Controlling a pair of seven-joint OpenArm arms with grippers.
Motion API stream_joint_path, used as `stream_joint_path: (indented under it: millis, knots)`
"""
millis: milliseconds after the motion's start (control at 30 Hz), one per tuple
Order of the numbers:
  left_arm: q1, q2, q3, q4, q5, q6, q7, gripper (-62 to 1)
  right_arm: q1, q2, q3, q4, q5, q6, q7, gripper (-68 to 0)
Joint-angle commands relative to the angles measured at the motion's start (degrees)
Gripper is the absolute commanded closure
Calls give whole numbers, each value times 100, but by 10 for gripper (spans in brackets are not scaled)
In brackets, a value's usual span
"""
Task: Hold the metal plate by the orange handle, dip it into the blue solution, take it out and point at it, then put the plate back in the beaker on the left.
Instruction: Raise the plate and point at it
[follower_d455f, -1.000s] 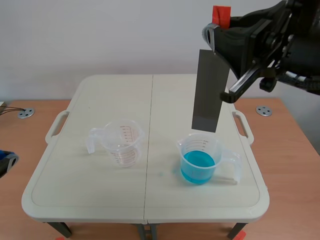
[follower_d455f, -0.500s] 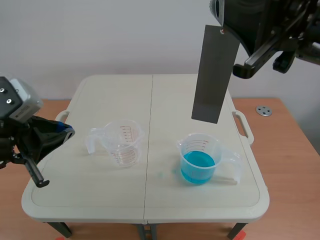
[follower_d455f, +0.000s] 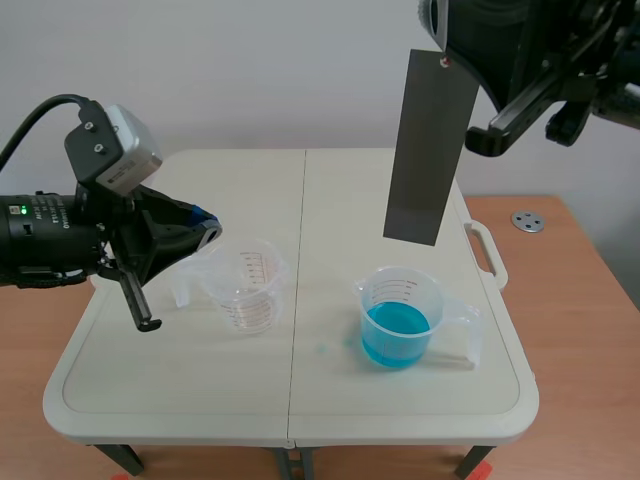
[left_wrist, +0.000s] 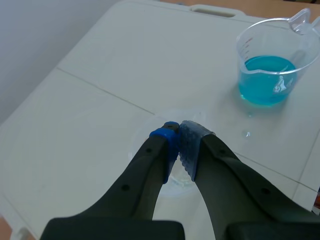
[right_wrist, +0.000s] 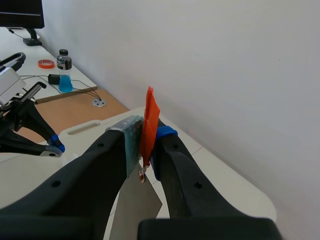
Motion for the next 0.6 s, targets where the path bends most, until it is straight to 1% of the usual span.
stream_joint_path:
  millis: [0,100,267,567]
  knots:
    - [-114,50,50,59,-57,-26,-24,-21,70,39,50,133,87,31,50,-13]
    - [-304,179,219,55,-55,-28,186,-21,70,39,50,133,87,31,48,-13]
    - [-621,391,542,-39,-44,-37,221,-21,70,39,48,133,87,31,48,-13]
    - [-1202,826,1119,-643,31,-131,216,-21,70,39,48,133,87,31,44,-13]
